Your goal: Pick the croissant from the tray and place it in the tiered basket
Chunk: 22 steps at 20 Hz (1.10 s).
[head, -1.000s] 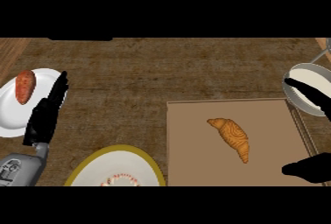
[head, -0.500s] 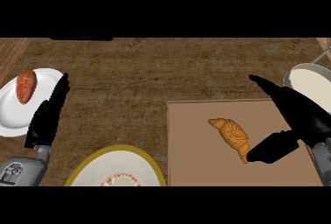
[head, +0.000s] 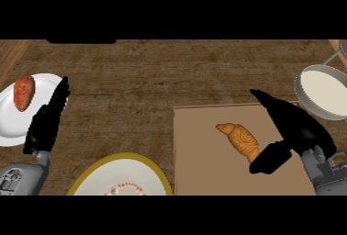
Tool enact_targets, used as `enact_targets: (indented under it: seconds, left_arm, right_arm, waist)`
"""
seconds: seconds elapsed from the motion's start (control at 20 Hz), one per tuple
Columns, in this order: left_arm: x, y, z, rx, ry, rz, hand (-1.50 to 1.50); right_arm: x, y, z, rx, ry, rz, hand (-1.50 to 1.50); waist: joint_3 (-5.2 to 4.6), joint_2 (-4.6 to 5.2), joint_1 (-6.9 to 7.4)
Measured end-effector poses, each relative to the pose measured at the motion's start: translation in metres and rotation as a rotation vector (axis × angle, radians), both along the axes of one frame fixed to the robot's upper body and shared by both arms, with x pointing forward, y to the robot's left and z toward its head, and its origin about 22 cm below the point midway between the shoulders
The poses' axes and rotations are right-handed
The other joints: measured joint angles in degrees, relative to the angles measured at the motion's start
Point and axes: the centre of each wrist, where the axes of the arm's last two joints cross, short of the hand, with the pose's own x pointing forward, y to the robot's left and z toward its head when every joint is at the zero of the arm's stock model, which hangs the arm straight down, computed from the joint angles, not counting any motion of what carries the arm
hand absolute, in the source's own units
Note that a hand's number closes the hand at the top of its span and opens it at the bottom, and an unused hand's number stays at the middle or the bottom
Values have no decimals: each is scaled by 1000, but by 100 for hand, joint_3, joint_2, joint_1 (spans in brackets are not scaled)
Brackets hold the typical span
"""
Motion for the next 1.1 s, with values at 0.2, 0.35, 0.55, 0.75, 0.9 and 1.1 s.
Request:
enact_targets:
  seconds: [0.2, 0.35, 0.55, 0.75, 0.9, 1.1]
  left_arm:
    - [-1, 0, 1, -3, 7, 2, 0]
    - [-5, 1, 4, -3, 4, 1, 0]
    - [-1, -7, 3, 1, 3, 3, 0]
    - [-2, -3, 8, 2, 3, 3, 0]
    - [-5, -4, 4, -3, -2, 3, 0]
    - [-11, -3, 1, -4, -2, -1, 0]
  right_arm:
    - [-6, 3, -4, -20, -10, 10, -150]
    - [-10, 7, -9, -62, -18, 24, -150]
    - [-15, 17, -11, -100, -49, 37, -150]
    - [-15, 19, -14, -132, -65, 41, -150]
    - [-15, 26, -24, -150, -58, 43, -150]
    - [-17, 27, -32, -153, -43, 34, -150]
  waist:
    - [1, -5, -11]
    - [2, -7, -1]
    - [0, -7, -13]
    - [0, -7, -8]
    - [1, -5, -1]
    - [2, -5, -4]
